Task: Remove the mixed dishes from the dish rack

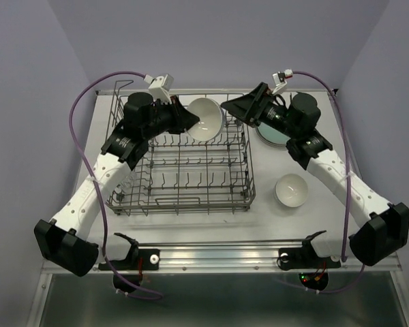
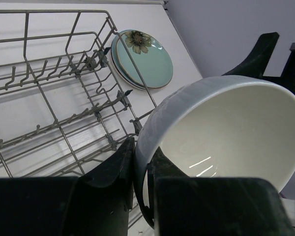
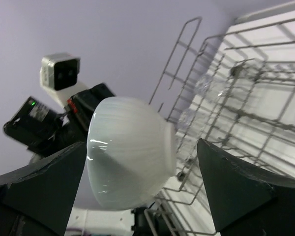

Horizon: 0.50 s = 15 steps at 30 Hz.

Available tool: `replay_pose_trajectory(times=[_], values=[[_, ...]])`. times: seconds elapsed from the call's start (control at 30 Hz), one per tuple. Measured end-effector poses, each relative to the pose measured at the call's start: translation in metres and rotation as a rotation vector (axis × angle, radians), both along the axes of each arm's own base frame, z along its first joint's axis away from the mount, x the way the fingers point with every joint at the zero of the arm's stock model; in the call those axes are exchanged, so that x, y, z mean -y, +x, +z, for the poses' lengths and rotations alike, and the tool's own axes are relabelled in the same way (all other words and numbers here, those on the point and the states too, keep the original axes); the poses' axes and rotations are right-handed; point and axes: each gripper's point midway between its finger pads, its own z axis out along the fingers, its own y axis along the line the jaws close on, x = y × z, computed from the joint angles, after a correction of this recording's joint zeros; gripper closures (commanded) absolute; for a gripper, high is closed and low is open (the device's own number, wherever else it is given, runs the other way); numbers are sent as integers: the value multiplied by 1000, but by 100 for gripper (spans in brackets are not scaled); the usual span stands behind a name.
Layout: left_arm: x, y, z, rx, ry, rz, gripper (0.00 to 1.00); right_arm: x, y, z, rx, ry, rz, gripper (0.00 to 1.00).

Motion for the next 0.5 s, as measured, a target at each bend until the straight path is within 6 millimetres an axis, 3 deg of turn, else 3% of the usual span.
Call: replay_pose_trajectory(times=[0.13,0.27,0.37,0.5], values=[[4,-3,6,-6,22,18,100,47,16,11,-1,-70,-276,0],[27,-3,12,-11,61,0,100,107,29,30,22,-136,-558,0],[60,-4,6,-27,119,-47,100,154,29,41,44,-207,-768,0],[126,-8,-25,-67,256,-143,100,202,15,51,60,-279,-982,0]])
